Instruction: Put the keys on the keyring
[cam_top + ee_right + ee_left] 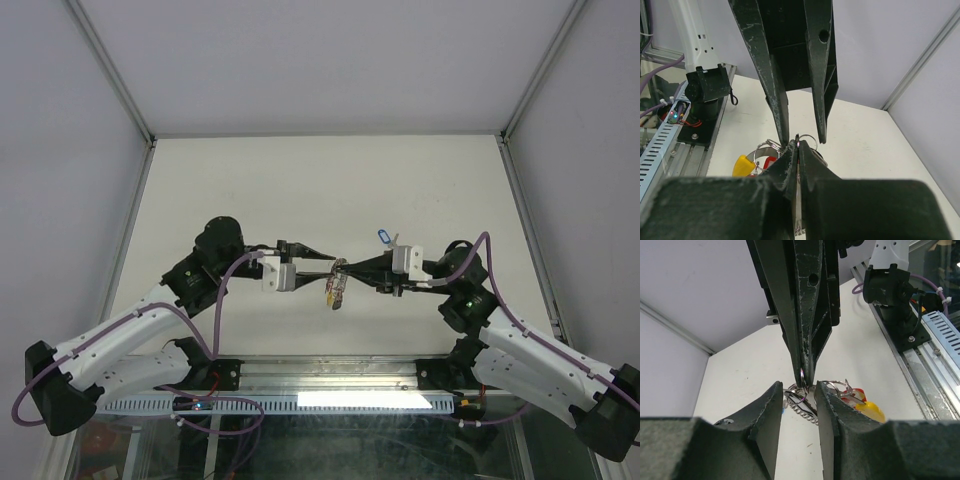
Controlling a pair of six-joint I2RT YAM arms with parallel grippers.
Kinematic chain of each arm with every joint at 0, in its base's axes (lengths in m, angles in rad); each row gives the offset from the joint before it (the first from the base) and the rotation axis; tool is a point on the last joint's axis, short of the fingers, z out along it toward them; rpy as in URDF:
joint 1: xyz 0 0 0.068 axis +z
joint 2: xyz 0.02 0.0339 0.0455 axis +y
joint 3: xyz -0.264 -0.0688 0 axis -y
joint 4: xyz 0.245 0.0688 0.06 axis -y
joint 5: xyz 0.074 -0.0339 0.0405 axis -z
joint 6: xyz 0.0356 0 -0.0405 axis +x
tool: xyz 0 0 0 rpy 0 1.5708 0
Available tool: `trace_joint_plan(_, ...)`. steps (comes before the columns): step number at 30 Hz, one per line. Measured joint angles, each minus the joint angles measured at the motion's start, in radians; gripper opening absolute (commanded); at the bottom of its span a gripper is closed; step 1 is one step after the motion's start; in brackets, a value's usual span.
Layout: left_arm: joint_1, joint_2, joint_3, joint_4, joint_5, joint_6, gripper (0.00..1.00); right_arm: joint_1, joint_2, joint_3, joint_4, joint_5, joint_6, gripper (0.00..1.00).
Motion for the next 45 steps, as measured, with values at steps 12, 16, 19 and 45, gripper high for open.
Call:
trace_joint_plan(12,0.000,0.028,0.002,-0.001,-0.003,0.007,0.18,0.000,-0.001,0.000,0.008,-0.008,0.007,0.00)
trace_joint_plan(16,0.000,0.028,0.002,-0.001,-0.007,0.004,0.12,-0.001,-0.002,0.000,0.011,-0.005,0.007,0.00)
trace_joint_plan(19,0.000,0.030,0.005,-0.001,-0.011,-0.001,0.02,-0.003,-0.002,0.000,0.016,0.000,0.008,0.00)
trace_joint_plan(45,-0.011,0.096,0.162,-0.421,-0.173,0.190,0.00,-0.005,-0.025,0.254,-0.476,0.109,-0.163,0.24)
